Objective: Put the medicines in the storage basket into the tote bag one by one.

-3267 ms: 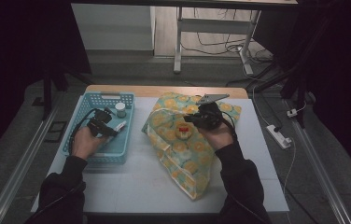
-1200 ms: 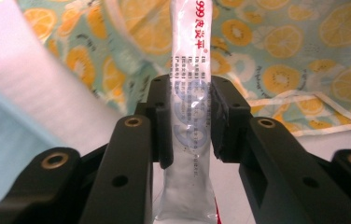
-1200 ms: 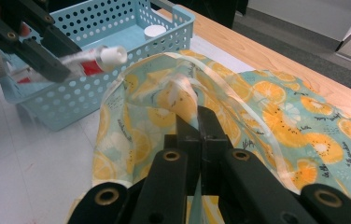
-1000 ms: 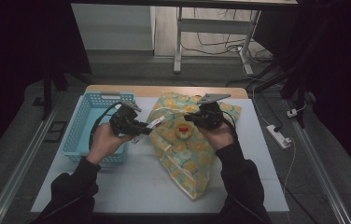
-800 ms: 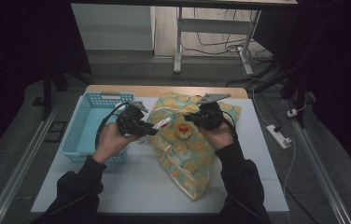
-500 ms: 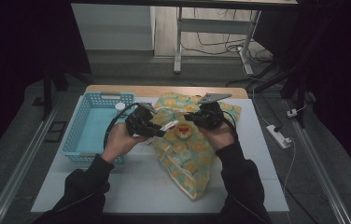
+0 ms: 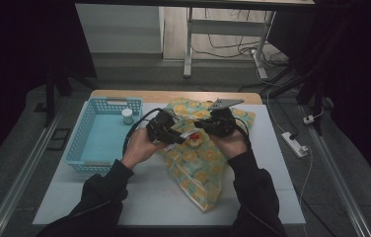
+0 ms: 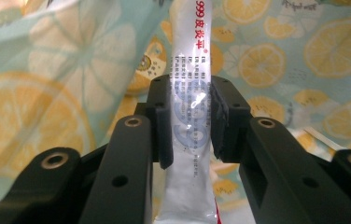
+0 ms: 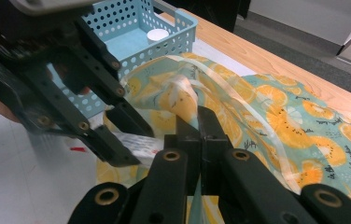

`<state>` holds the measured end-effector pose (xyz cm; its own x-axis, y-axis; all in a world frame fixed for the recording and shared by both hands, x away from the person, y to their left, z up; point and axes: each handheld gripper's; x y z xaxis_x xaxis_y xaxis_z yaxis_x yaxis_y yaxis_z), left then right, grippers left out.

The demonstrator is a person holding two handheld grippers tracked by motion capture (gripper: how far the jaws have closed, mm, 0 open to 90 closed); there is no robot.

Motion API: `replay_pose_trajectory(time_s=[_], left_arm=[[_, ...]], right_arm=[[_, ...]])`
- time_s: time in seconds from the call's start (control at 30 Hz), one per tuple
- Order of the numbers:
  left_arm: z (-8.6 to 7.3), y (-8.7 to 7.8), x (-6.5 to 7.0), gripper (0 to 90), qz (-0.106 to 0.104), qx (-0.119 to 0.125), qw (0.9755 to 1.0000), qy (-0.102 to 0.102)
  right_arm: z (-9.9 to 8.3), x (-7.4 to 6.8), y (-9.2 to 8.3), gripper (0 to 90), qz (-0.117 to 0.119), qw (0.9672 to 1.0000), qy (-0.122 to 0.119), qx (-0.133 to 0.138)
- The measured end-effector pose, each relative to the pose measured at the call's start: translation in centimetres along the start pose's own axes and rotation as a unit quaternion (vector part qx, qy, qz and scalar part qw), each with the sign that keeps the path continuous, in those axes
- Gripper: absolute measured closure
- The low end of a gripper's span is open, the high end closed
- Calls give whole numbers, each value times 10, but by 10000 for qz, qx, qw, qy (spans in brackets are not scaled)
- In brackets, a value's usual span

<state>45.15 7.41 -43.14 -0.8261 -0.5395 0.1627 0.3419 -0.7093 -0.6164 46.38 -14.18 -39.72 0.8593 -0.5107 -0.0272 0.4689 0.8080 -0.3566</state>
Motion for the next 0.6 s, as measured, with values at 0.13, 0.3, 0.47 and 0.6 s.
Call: replay_pose_trajectory(time_s=[0.13,0.3,0.47,0.6], left_arm=[[5,10,-1,712,26,39,10000,12],[7,23,-6,712,101,109,9999,-30],[8,33,-13,712,230,189,9996,-23],[9,42,-17,712,298,348,9988,-167]], right_arm=[[0,0,0,900,5,10000,2,9],[0,-1,0,900,8,10000,-7,0],[-1,0,1,900,3,10000,5,-14],[-1,1,2,900,0,10000,1,-30]])
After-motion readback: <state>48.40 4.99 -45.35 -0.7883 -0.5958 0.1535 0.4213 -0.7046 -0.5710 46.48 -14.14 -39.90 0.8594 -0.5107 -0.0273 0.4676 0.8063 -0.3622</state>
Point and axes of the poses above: each handheld gripper's, and its own axes: y roughly forward along the jaws, z roughly out of its top, x roughly to its right, and after that the axes turned 13 degrees about x, right-handed
